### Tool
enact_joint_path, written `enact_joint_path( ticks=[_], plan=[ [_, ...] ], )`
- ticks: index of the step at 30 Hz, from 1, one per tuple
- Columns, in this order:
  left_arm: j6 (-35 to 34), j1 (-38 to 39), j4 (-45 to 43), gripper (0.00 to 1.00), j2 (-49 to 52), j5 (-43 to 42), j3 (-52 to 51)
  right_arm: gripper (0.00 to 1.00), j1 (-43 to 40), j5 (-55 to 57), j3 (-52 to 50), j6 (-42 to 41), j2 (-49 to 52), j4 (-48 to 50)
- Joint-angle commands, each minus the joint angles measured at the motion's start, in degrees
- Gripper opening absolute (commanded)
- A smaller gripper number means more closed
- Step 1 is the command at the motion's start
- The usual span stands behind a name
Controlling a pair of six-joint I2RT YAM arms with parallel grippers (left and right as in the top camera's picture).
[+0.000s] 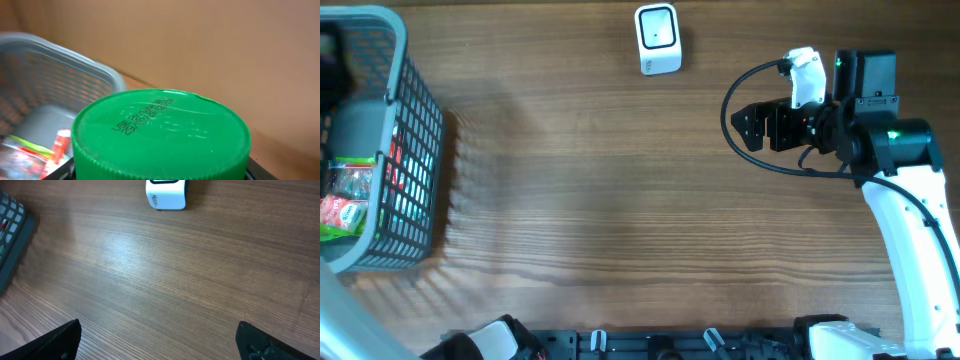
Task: Scan the item barcode
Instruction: 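Lift the jar out and carry it toward the white scanner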
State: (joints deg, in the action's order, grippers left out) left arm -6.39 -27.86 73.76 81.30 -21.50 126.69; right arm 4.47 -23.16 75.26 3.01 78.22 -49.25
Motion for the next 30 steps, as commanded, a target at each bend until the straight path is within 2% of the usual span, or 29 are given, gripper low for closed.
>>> enact_joint_path(
  ticks=[1, 5, 7, 12, 18, 30],
  plan=[
    [-0.5, 9.3, 3.9, 0.44, 0.4, -1.0, 0.8, 1.00, 0.2, -1.3, 1.1, -0.2, 0.1, 0.1],
    [-0.6, 17.7, 9.7, 0.43, 2.7, 0.1, 0.8, 1.00, 0.2, -1.3, 1.1, -0.2, 0.1, 0.1],
    [-0.5, 24.0, 14.0, 0.42, 5.2, 4.2, 0.8, 1.00, 0.2, -1.3, 1.1, -0.2, 0.1, 0.1],
    [-0.6, 34.5, 17.2, 0.40, 11.1, 5.3, 0.8, 1.00, 0.2, -1.3, 1.1, -0.2, 0.1, 0.1],
    [-6.4, 45.8, 17.1, 0.35, 21.4, 9.4, 0.8, 1.00, 0.2, -1.3, 1.1, -0.2, 0.1, 0.1],
    [-9.9, 60.0, 10.2, 0.29, 43.9, 10.8, 0.7, 1.00, 0.2, -1.3, 1.1, -0.2, 0.1, 0.1]
  ],
)
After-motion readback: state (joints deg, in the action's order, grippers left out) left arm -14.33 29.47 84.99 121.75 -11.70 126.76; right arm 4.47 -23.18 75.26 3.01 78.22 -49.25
